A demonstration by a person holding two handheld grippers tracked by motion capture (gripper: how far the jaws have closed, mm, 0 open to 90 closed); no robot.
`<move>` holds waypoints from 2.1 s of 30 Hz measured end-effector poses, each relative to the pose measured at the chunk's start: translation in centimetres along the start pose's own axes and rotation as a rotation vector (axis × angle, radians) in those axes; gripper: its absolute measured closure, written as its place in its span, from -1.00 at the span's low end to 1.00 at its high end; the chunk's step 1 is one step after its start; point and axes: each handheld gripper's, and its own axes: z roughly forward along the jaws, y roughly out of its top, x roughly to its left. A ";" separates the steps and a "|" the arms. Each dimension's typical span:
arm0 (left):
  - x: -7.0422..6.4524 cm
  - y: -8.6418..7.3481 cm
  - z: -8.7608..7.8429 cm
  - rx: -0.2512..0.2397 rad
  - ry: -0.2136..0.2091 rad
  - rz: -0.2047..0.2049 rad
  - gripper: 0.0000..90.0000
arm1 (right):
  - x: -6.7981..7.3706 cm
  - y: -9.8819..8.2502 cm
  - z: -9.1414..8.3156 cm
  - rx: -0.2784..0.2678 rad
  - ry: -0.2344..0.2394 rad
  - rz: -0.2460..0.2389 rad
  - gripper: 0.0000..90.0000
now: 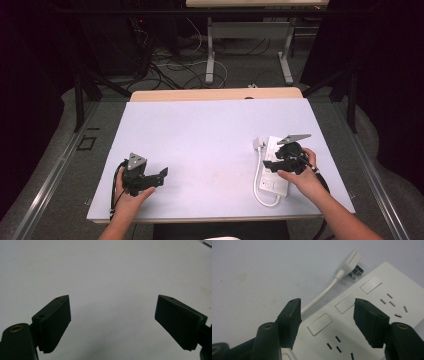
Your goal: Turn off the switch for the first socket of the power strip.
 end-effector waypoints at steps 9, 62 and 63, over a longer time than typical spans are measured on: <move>-0.1 0.1 0.1 0.006 0.000 0.000 -0.70 | -0.9 -1.6 -1.3 -0.083 -0.030 0.119 -0.41; 0.2 0.1 -0.2 0.000 -0.001 -0.009 -0.70 | -3.1 -8.1 -3.3 -0.263 -0.076 0.134 -0.90; 0.2 0.1 -0.2 0.002 -0.002 -0.007 -0.70 | -3.1 -8.2 -3.2 -0.260 -0.077 0.139 -0.91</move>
